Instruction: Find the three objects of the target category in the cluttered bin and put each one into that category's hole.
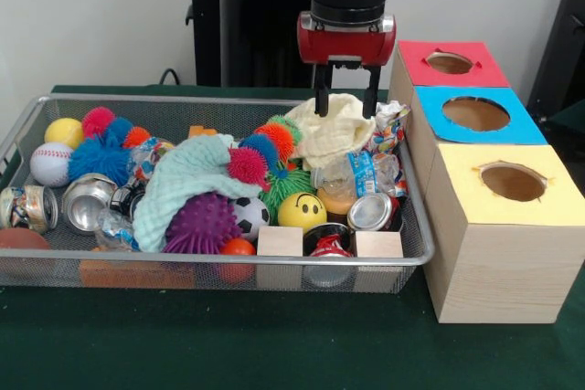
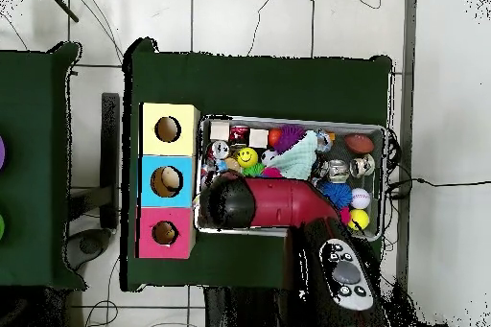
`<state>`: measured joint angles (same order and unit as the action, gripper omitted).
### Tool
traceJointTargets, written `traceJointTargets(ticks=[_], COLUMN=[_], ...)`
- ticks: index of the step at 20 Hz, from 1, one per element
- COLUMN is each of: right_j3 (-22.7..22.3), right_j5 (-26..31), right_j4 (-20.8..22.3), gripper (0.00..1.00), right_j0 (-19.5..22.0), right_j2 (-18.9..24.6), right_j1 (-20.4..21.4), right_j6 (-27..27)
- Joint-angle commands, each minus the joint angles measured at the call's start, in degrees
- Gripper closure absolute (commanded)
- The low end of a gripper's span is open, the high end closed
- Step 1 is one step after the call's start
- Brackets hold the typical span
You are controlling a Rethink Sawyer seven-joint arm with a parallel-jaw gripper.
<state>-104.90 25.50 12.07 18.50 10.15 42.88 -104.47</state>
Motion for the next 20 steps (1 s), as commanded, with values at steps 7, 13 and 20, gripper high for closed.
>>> traceJointTargets(ticks=[7, 13, 20], right_j3=[9.7, 8.1, 4.5], right_j5=[14.5, 20.3, 13.8], right_j4=[3.2, 3.8, 8.3], gripper=[0.00, 0.00, 0.00], right_j0=[-1.9, -1.0, 8.5], right_j2=[5.0, 3.8, 7.0], right_j1=[-0.9, 2.6, -0.1], right_j6=[5.1, 6.6, 14.3])
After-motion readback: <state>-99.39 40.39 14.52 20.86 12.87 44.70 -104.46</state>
